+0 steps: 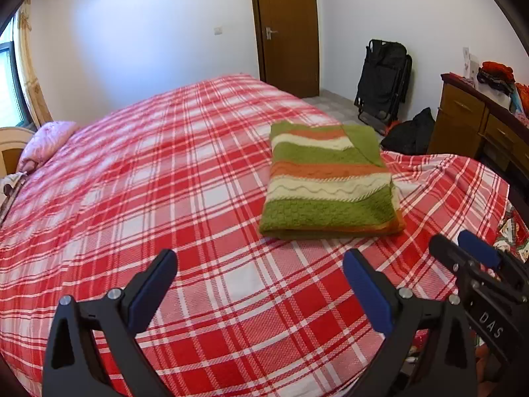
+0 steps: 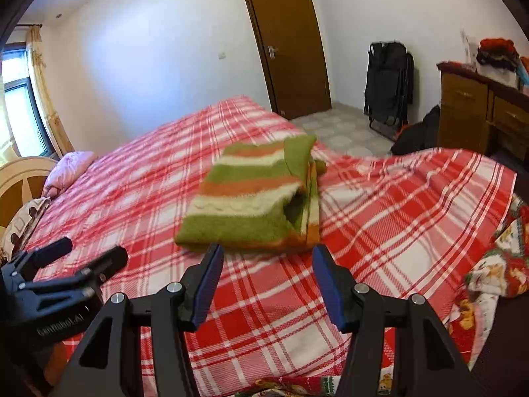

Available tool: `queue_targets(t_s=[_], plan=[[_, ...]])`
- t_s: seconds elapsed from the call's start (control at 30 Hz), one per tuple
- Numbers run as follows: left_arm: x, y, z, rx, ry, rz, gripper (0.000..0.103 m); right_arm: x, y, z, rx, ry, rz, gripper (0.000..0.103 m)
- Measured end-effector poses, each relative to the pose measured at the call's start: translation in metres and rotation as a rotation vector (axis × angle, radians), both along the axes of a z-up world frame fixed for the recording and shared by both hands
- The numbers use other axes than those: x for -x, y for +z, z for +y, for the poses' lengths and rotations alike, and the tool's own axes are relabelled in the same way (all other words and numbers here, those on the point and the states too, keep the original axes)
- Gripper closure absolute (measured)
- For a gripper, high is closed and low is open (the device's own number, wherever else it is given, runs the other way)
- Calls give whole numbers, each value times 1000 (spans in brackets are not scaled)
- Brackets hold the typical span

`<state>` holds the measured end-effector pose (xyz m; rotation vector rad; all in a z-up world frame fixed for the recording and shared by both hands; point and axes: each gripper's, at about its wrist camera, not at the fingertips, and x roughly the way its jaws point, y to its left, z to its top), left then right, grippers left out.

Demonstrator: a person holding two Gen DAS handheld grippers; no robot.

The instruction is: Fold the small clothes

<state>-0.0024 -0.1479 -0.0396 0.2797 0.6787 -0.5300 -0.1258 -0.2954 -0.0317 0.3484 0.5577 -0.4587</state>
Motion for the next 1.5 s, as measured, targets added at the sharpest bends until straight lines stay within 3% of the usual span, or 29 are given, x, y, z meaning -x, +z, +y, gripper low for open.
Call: queue_targets(t_s=[0.27,0.67,1.5], plan=[[20,25,11,44,5,-84,1,17,37,13,61,-9,-97,46],[42,57,23,117,18,-207,0,38,64,17,100,-53,-192,46],[47,62,23,132,4,-209,0,41,69,23,127,-53,-208,45]])
